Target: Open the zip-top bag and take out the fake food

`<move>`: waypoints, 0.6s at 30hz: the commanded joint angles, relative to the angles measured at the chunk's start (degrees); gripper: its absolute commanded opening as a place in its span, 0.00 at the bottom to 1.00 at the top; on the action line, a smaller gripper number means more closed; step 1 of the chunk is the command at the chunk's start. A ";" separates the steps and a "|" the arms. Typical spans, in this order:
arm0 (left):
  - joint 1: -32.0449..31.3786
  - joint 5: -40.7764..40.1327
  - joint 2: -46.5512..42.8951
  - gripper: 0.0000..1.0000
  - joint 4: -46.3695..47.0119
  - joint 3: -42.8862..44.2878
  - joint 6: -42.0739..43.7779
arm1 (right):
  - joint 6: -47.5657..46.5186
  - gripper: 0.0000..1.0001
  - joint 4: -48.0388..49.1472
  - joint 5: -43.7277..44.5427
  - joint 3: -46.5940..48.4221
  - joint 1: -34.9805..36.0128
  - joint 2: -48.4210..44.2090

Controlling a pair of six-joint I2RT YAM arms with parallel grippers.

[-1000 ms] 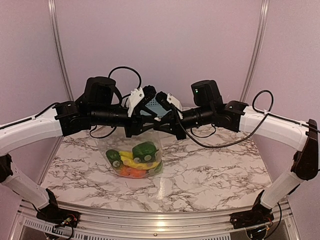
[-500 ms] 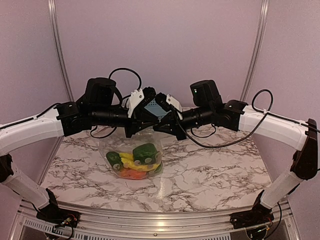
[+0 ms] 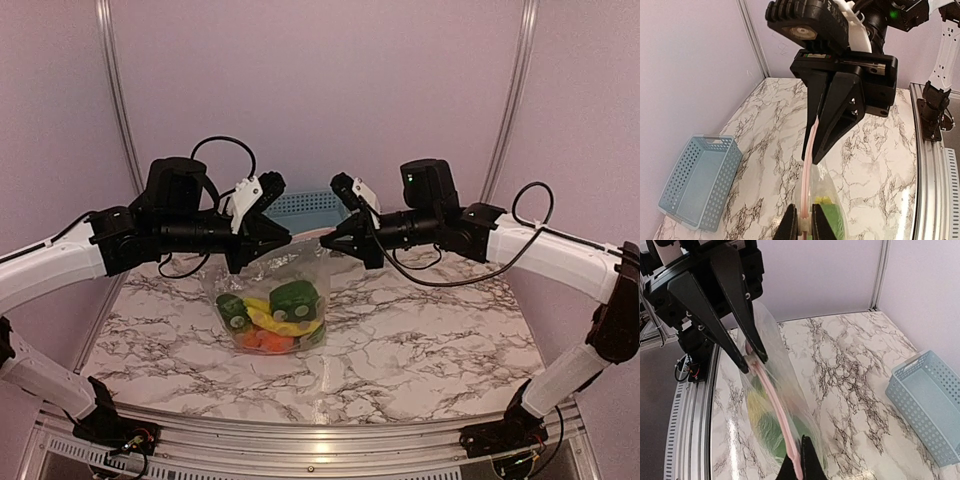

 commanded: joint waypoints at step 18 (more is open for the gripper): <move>10.87 -9.91 -15.66 0.03 -11.37 -11.41 -3.17 | 7.19 0.00 1.67 2.13 -6.47 -14.40 -10.23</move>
